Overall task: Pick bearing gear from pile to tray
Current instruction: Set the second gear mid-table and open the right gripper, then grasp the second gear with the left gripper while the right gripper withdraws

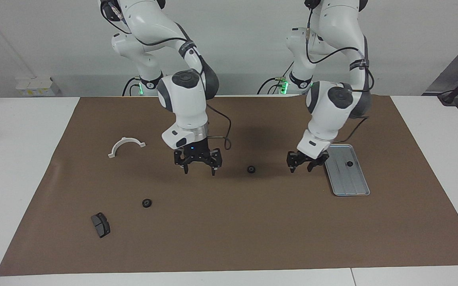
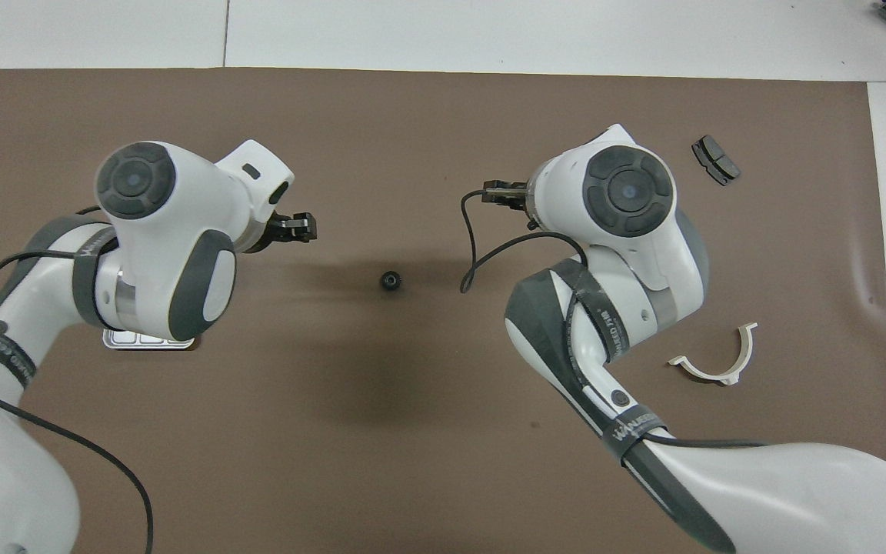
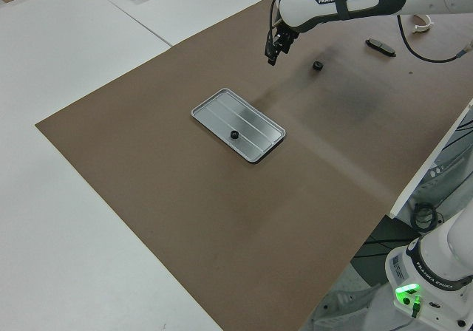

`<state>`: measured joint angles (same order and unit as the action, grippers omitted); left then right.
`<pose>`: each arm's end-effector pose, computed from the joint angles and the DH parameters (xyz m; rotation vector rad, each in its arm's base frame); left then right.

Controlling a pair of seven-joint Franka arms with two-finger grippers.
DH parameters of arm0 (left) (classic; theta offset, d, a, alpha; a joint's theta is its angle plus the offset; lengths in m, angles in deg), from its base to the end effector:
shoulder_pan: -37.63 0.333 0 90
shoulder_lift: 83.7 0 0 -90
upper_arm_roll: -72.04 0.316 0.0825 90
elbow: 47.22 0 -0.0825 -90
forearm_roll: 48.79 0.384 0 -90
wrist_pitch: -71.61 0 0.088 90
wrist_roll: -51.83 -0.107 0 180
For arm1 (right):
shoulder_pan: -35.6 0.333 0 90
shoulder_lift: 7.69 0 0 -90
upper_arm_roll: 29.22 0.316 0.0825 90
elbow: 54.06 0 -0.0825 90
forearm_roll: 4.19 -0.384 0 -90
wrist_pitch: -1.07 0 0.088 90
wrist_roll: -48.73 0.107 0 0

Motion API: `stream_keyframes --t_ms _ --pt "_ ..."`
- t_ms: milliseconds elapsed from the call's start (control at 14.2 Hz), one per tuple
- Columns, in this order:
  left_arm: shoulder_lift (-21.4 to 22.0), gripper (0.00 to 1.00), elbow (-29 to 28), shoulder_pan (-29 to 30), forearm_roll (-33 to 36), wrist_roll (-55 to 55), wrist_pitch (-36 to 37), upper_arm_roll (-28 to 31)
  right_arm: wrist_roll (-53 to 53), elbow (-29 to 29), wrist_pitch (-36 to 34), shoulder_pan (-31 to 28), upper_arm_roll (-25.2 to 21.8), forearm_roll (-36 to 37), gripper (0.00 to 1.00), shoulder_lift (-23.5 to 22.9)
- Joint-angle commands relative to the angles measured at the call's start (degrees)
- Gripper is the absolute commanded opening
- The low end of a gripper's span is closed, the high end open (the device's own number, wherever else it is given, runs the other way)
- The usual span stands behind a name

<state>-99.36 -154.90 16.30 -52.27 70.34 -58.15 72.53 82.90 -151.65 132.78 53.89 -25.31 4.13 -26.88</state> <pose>0.5884 -0.2260 0.3764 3.0570 -0.0075 0.1375 0.6273 0.2477 0.4248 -3.0686 0.2047 -0.4287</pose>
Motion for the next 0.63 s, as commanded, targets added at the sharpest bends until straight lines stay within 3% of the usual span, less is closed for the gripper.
stream_keyframes --t_ms 0,352,563 --pt "-5.59 0.69 5.01 -6.51 5.21 9.49 0.3 1.26 -6.11 -2.96 0.91 -4.57 0.92 -1.2 1.0 1.7" --pt "-9.73 0.68 5.38 -10.75 5.85 13.66 -7.86 1.08 -22.36 -2.52 4.49 -13.54 0.92 -3.75 1.0 -2.42" --pt "-9.82 0.67 4.68 -11.1 5.85 13.66 -8.59 1.0 -25.47 -1.73 8.8 -16.09 0.92 -3.75 1.0 -6.54"
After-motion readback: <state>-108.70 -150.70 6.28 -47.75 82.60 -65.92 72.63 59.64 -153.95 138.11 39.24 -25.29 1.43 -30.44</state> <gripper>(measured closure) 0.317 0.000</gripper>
